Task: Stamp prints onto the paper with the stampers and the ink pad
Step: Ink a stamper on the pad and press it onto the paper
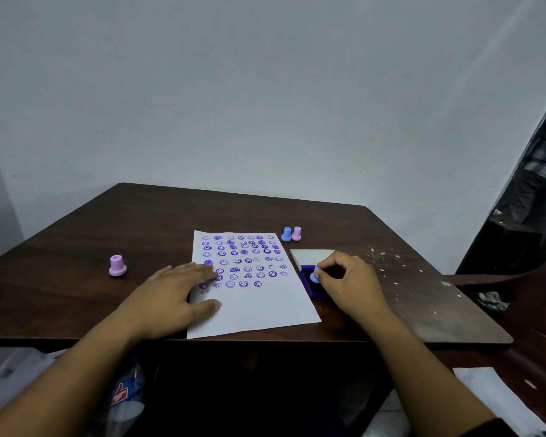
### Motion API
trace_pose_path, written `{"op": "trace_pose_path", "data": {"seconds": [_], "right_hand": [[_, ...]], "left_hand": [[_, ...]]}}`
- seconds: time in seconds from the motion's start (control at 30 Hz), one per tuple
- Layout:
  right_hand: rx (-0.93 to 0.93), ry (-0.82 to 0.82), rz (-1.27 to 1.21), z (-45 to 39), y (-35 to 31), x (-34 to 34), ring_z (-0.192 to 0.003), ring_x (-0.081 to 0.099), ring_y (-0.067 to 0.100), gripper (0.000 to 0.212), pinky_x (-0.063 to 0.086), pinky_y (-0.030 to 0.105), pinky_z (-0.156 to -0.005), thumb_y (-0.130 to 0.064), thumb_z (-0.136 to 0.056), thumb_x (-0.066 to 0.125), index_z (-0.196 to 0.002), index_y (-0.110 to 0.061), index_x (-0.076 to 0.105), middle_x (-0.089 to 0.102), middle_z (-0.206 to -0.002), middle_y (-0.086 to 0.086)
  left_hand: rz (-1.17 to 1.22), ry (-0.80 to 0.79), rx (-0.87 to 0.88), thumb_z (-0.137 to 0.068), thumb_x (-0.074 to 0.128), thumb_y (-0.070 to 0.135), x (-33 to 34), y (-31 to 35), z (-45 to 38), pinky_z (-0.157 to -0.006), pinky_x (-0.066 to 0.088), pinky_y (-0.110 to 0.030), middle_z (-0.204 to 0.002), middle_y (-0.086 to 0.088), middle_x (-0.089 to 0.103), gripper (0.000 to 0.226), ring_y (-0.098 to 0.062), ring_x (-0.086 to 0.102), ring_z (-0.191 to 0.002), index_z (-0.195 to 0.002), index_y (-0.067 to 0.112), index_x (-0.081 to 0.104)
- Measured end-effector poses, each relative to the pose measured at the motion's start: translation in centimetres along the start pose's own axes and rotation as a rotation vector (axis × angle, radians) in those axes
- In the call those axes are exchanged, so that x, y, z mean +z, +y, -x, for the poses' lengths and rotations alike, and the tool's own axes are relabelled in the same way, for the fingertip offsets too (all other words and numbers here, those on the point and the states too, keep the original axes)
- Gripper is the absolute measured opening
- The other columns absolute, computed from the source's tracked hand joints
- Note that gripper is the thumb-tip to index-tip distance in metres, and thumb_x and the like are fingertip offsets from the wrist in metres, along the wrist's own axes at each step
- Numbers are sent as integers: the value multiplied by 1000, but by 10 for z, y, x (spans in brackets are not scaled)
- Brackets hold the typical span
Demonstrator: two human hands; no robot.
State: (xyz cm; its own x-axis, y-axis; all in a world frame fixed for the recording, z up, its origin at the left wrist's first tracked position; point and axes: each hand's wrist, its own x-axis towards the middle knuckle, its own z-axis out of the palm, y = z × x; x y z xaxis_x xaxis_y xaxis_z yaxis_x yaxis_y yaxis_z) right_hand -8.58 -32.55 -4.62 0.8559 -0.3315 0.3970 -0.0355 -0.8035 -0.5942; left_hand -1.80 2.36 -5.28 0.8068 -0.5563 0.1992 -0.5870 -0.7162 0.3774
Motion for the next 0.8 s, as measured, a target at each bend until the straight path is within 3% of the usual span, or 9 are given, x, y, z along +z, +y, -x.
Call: {"op": "trace_pose_path", "data": {"seconds": [0.1,0.33,0.47,0.57,0.7,0.8], "right_hand": [[-37,23,16,3,-1,-2,-94,61,4,14,53,51,-98,-35,-88,82,-82,-41,71,64,-79,-38],[-78,65,19,7,-5,-4,-89,60,-2,12,54,50,-97,-33,-86,85,-85,-37,74,60,-81,-36],[-99,88,-19,4,-12,-1,-93,63,3,10,53,47,-95,-30,-85,85,-86,-34,75,69,-84,-34],[-133,73,-75,3,-28,8,-96,64,3,10,53,39,-92,-29,-86,84,-85,-35,75,66,-98,-46],[-164,18,-128,2,-47,24,-97,61,0,7,49,29,-82,-32,-87,83,-90,-35,77,75,-95,-19],[-160,-23,-160,6,-54,36,-96,60,-6,7,44,23,-77,-28,-88,83,-90,-32,78,74,-92,-21]], "left_hand": [[2,6,0,-77,46,76,0,0,0,-124,18,-38,-157,25,37,74,5,24,-147,-144,44,48],[0,4,-3,-73,41,80,1,-1,0,-124,18,-38,-157,25,37,80,5,24,-147,-144,45,48],[1,1,-6,-73,40,81,2,-2,0,-124,17,-37,-157,26,37,80,4,24,-147,-144,45,48],[1,2,-7,-73,41,81,2,-2,0,-123,17,-37,-156,25,38,80,4,25,-147,-144,44,48],[-6,1,-3,-74,41,80,2,-2,-2,-123,18,-38,-156,26,39,80,4,25,-147,-144,44,48],[-8,1,-1,-74,40,80,2,-4,-2,-123,20,-39,-156,25,39,80,3,26,-147,-144,44,48]]}}
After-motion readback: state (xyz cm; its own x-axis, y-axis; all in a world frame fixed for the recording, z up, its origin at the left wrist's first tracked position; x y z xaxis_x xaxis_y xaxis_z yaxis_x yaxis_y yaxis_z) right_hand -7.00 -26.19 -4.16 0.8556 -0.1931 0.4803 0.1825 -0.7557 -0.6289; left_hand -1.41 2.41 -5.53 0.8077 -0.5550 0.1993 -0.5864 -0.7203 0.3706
